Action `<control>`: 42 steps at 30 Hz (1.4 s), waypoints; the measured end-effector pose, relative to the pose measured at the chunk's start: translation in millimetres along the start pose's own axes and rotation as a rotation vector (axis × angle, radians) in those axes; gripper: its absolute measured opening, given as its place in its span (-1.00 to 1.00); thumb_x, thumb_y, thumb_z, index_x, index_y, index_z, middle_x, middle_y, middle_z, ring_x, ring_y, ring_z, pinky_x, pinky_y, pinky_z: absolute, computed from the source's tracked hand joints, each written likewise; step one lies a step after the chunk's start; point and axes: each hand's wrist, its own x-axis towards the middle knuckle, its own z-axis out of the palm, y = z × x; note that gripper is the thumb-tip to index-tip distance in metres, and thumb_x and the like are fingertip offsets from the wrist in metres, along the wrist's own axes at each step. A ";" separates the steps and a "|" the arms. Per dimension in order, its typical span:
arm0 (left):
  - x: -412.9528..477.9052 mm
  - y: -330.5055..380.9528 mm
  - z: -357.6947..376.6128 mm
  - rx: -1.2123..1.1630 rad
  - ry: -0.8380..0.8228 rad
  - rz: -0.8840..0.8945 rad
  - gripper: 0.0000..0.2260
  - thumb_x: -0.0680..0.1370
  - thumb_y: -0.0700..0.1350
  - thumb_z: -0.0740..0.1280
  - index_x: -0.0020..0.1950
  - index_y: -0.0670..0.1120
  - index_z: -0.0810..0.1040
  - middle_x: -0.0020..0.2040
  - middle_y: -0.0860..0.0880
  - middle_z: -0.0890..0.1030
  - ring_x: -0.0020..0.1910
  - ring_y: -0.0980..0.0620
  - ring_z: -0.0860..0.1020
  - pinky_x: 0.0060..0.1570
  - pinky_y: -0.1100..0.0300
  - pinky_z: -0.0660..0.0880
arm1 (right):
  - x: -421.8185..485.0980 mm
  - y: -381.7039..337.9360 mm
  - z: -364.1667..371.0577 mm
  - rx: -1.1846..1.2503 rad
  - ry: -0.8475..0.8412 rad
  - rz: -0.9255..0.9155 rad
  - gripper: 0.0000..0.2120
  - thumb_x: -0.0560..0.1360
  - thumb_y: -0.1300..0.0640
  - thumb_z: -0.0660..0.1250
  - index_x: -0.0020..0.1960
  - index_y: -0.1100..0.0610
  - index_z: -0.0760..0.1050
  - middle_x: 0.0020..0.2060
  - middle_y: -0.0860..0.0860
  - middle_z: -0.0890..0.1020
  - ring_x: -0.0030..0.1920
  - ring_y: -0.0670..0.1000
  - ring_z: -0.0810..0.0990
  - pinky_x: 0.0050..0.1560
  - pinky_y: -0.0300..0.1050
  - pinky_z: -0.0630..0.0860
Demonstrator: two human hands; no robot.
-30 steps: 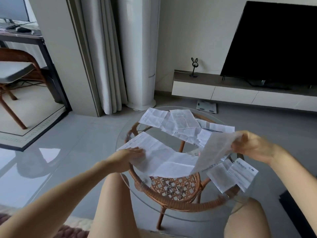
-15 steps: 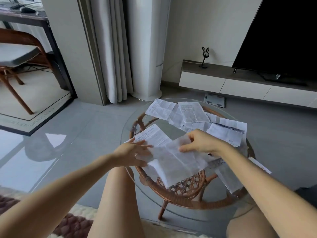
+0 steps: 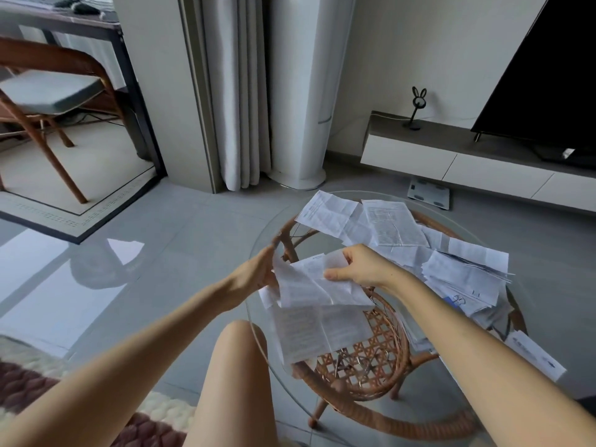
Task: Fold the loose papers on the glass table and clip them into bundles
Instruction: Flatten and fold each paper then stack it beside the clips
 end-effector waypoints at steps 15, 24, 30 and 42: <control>30.5 6.2 13.7 0.890 0.138 0.000 -0.84 0.47 -0.12 0.44 0.00 -0.16 0.65 -0.15 -0.01 0.60 -0.19 0.04 0.50 -0.21 0.24 0.42 | -27.3 16.8 5.5 0.139 0.003 0.057 -0.35 0.48 -0.35 0.10 0.22 0.17 0.50 0.12 0.08 0.62 0.13 0.07 0.57 0.24 0.09 0.41; 27.7 8.0 13.5 0.980 0.218 0.001 -0.84 0.52 -0.26 0.29 0.03 -0.18 0.63 -0.20 -0.01 0.49 -0.28 0.05 0.41 -0.44 0.31 0.25 | -85.1 24.7 17.4 0.300 0.020 -0.051 -0.83 0.44 0.10 0.43 0.02 0.07 0.62 -0.06 -0.10 0.69 0.02 -0.17 0.63 0.14 -0.18 0.49; 24.5 8.4 10.1 0.977 0.229 -0.021 -0.85 0.48 -0.06 0.43 -0.03 -0.10 0.64 -0.14 -0.02 0.58 -0.14 -0.03 0.52 -0.33 0.27 0.33 | -124.0 36.3 15.8 0.163 0.044 -0.079 -0.92 0.49 0.14 0.37 -0.04 0.07 0.62 -0.13 -0.09 0.68 -0.05 -0.13 0.62 0.02 -0.22 0.52; 0.7 55.4 13.6 -0.004 0.285 -0.168 -0.63 0.53 0.18 0.30 -0.01 -0.14 0.51 -0.12 -0.07 0.57 -0.14 -0.01 0.55 -0.06 0.16 0.51 | -131.4 42.9 21.0 0.499 0.214 -0.055 -0.85 0.55 0.23 0.26 0.09 0.14 0.54 -0.01 -0.01 0.68 0.07 -0.05 0.63 0.19 -0.06 0.50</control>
